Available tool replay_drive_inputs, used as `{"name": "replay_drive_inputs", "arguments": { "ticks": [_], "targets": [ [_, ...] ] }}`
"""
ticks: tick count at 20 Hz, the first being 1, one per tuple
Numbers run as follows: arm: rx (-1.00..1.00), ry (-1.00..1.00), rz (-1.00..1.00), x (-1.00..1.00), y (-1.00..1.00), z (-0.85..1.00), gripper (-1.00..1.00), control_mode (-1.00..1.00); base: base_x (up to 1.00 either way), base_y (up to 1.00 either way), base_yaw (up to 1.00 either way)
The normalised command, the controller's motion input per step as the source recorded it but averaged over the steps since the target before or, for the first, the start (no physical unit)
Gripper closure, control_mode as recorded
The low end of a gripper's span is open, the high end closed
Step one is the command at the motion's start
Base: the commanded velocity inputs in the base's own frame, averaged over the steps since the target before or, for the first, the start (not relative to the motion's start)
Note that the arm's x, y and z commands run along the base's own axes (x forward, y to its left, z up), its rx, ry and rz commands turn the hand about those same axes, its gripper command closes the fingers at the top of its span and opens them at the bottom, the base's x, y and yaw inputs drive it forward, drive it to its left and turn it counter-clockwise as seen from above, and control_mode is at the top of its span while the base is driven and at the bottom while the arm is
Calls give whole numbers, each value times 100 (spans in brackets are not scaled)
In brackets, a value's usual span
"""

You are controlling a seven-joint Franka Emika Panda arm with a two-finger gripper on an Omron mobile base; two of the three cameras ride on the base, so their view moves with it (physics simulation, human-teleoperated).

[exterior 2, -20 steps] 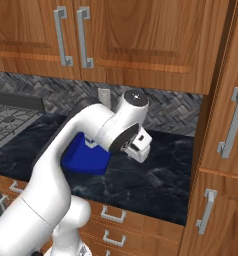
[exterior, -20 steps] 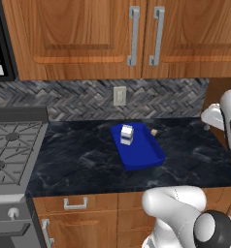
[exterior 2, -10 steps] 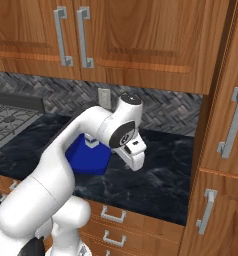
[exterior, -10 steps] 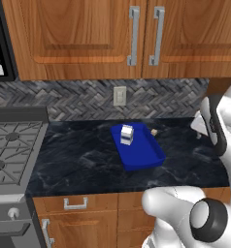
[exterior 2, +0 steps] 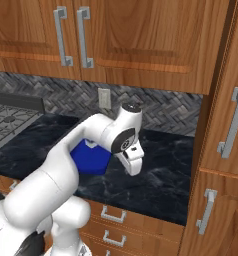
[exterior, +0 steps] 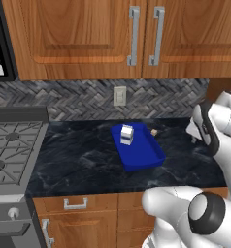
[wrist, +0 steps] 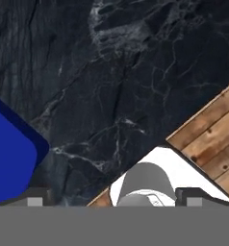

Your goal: Take out the milk from the fridge and place it on the tray on the counter. Then take the sugar cube near the tray and place it in the tray.

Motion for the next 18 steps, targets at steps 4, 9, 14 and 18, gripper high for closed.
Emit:
{"name": "replay_drive_inputs", "arguments": {
  "ticks": [4,9,14,18],
  "targets": [
    [4,0,-4,29,0,-33,-100,-100,0,0,0],
    [11,0,0,26,0,-34,-100,-100,0,0,0],
    [10,2,0,46,0,-18,-100,-100,0,0,0],
    [5,30,0,52,0,-9,-100,-100,0,0,0]
  ]
}}
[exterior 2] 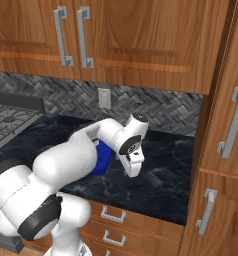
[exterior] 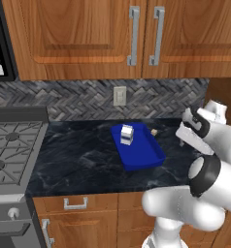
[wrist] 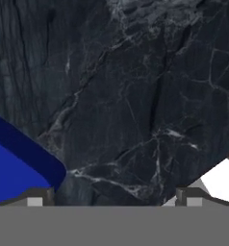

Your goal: Take out the milk from the fridge and place it on the tray on the counter. Then take the sugar cube near the tray and place it in the tray.

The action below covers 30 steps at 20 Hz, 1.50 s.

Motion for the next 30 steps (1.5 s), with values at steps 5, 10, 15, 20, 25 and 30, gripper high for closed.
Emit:
{"name": "replay_drive_inputs", "arguments": {
  "ticks": [5,10,15,20,25,30],
  "targets": [
    [3,13,0,48,0,-18,-100,-100,0,0,0],
    [4,0,0,38,0,-6,-100,-100,0,0,0],
    [4,0,0,40,0,-6,-100,-100,0,0,0],
    [4,0,0,31,0,-13,-100,-100,0,0,0],
    [0,0,0,43,0,-4,-100,-100,0,0,0],
    [0,0,0,39,0,0,-100,-100,0,0,0]
  ]
}}
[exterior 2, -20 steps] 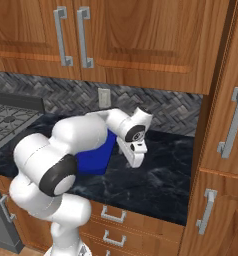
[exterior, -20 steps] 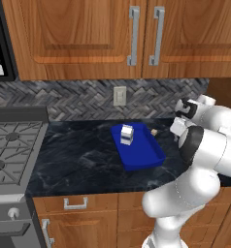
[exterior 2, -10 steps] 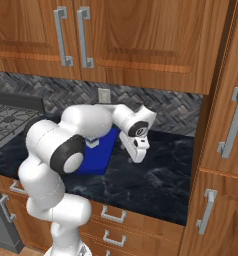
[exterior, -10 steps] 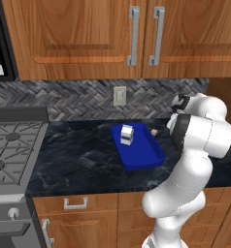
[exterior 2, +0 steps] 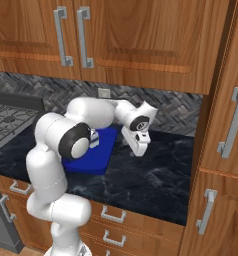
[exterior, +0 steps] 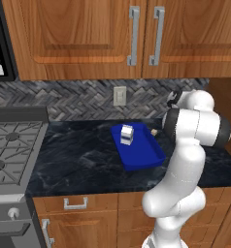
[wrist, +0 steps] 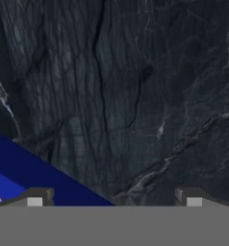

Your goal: Take out the milk from the fridge and place it on the tray on the counter. Then take the sugar cube near the tray and place it in the tray.

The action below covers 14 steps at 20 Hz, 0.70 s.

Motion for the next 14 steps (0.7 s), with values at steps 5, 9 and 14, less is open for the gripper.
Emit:
{"name": "replay_drive_inputs", "arguments": {
  "ticks": [5,9,14],
  "targets": [
    [0,0,0,39,5,-9,-100,-100,0,0,0],
    [0,0,0,34,1,-17,-100,-100,0,0,0],
    [0,0,0,33,1,-2,-100,-100,0,0,0]
  ]
}}
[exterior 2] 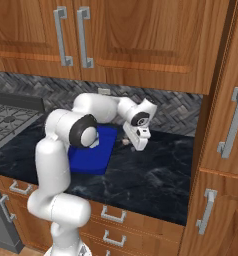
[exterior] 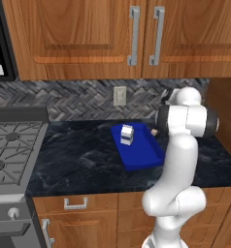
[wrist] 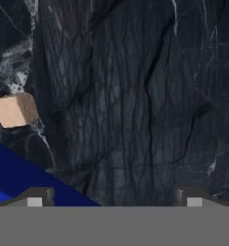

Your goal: Take out the milk from the fridge and place it on the tray on the counter. Then take the sugar cube near the tray and place it in the tray.

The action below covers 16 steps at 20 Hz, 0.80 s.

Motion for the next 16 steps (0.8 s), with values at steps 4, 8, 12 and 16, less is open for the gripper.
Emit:
{"name": "replay_drive_inputs", "arguments": {
  "ticks": [4,8,12,16],
  "targets": [
    [0,0,0,40,10,-2,-100,-100,0,0,0],
    [0,0,0,41,20,-8,-100,-100,0,0,0],
    [0,0,0,36,16,-24,-100,-100,0,0,0],
    [0,0,0,28,1,-23,-100,-100,0,0,0]
  ]
}}
